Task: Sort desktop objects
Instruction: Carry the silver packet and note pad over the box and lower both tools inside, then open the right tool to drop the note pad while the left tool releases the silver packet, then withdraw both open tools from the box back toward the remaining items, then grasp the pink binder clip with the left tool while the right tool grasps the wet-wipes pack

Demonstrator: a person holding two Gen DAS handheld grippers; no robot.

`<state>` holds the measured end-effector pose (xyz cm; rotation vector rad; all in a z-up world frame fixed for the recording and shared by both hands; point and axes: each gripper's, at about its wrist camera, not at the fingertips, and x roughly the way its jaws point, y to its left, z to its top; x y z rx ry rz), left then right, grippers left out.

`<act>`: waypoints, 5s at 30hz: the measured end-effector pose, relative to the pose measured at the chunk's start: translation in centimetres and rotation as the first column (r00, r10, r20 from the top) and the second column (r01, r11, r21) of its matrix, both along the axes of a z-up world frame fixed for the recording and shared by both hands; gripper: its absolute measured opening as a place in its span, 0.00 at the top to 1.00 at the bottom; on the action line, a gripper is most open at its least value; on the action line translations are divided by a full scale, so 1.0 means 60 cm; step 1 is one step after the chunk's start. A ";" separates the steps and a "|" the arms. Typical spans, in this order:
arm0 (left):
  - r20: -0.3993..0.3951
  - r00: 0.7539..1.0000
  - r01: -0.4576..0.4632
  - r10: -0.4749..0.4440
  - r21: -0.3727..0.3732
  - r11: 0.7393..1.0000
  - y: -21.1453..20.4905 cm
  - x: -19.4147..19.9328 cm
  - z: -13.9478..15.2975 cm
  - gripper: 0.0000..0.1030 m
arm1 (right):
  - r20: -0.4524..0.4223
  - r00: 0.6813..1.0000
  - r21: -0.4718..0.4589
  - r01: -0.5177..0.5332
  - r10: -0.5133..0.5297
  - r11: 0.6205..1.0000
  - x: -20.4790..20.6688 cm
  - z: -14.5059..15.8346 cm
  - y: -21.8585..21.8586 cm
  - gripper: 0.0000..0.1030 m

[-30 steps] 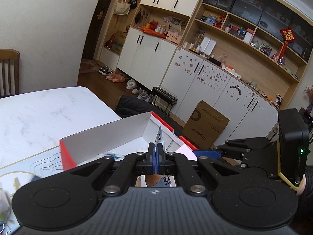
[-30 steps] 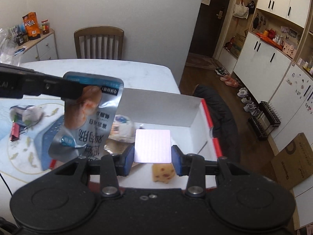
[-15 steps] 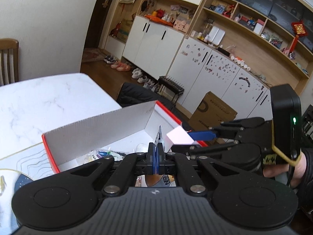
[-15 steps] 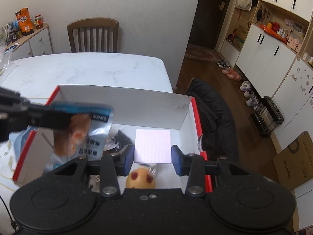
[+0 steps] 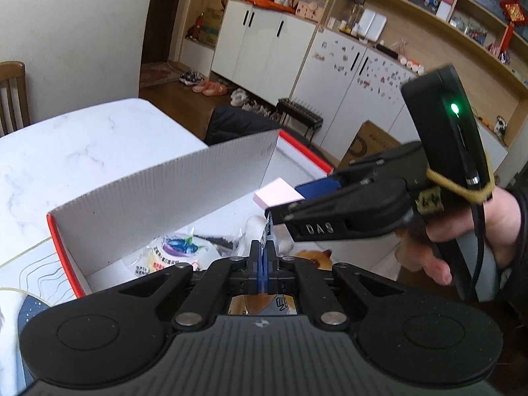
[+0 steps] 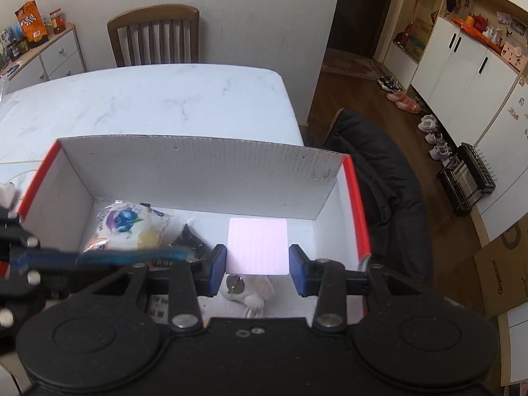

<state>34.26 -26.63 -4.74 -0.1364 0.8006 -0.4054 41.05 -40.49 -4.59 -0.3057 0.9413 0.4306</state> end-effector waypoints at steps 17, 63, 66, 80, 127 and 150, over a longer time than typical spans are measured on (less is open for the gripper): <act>-0.087 0.996 0.032 -0.027 0.066 0.997 0.004 0.003 -0.041 1.00 | -0.071 0.997 -0.047 -0.022 0.018 0.999 0.040 -0.045 0.034 0.61; -0.020 0.997 0.073 -0.073 0.029 0.997 0.027 -0.076 0.025 0.98 | -0.077 0.995 0.131 -0.056 0.066 0.990 -0.037 0.035 -0.020 0.32; -0.007 0.998 0.064 -0.064 0.025 0.998 0.032 -0.087 0.034 0.98 | -0.067 0.996 0.148 -0.055 0.065 0.988 -0.050 0.042 -0.024 0.31; 0.044 0.999 0.015 -0.016 0.015 1.000 0.082 -0.146 0.056 0.39 | -0.077 0.996 0.188 -0.040 0.055 0.981 -0.113 0.041 -0.020 0.21; 0.115 0.968 -0.227 0.221 0.038 0.973 0.415 -0.374 0.061 0.00 | 0.025 0.995 0.229 -0.096 0.093 0.969 -0.296 0.093 0.298 0.05; 0.069 0.968 -0.249 0.243 0.107 0.963 0.477 -0.350 -0.040 0.00 | 0.020 0.979 0.185 -0.204 0.204 0.961 -0.287 0.050 0.461 0.05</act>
